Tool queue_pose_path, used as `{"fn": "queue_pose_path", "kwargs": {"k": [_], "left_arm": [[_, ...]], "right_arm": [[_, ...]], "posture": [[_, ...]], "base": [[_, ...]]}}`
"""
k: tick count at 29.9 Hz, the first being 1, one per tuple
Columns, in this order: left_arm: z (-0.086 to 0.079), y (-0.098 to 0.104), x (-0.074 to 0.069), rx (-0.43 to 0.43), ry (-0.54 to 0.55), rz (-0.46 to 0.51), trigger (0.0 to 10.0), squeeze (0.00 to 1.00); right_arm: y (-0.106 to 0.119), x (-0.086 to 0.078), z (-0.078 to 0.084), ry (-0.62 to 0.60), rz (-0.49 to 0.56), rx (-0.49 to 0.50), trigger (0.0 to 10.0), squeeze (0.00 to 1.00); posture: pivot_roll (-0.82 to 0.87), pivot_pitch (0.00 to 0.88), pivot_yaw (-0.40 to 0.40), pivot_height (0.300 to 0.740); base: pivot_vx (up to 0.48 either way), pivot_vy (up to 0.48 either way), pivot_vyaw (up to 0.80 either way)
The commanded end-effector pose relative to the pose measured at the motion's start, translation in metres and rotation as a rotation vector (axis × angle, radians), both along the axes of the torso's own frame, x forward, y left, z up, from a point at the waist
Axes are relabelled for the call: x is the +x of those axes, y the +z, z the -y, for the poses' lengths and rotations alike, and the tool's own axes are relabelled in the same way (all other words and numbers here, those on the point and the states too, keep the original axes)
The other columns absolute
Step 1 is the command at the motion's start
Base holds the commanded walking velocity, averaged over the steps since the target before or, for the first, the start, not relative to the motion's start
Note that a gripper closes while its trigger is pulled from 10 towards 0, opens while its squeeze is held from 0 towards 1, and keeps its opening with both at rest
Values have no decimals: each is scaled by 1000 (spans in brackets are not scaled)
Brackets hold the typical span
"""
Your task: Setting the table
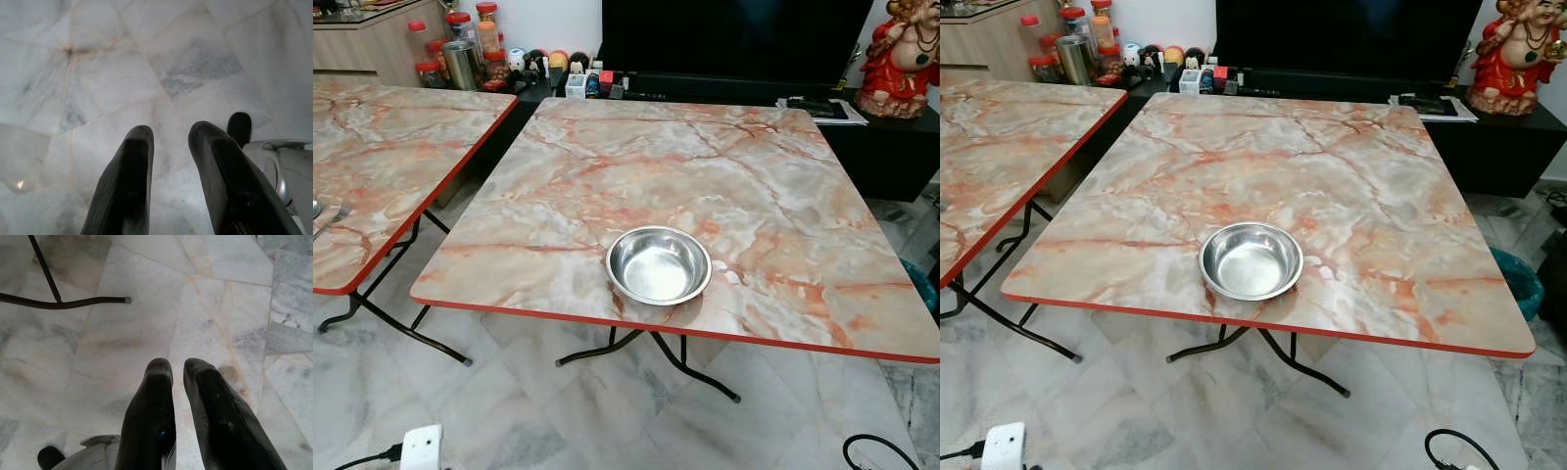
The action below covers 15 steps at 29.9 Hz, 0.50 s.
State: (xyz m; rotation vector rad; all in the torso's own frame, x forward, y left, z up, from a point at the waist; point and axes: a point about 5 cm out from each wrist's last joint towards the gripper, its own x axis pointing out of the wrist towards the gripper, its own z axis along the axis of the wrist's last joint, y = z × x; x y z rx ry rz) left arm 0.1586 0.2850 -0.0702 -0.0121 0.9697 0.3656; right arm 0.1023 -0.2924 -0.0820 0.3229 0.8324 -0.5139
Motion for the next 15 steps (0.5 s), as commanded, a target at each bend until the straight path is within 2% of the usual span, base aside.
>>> {"fn": "queue_pose_path", "kwargs": {"k": [1,7,10,13,15], "left_arm": [[-4,0,-4,-17,25,12,10000,0],[-4,4,5,-9,-46,24,10000,0],[-8,6,5,30,-100,3,10000,0],[-13,7,3,46,-104,-3,10000,0],[-11,7,4,43,-109,0,10000,0]], "right_arm": [[1,0,2,-12,-1,-2,10000,0],[1,1,2,-10,4,1,10000,0],[1,2,1,-5,-2,6,10000,0],[1,2,1,-5,-6,6,10000,0],[0,1,1,-7,-12,5,10000,0]], "posture": [[17,14,-24,740],[16,19,-21,740],[13,20,-19,740],[8,19,-14,740],[8,19,-14,740]], "base": [[0,0,0],[0,0,0],[0,0,0],[0,0,0],[0,0,0]]}}
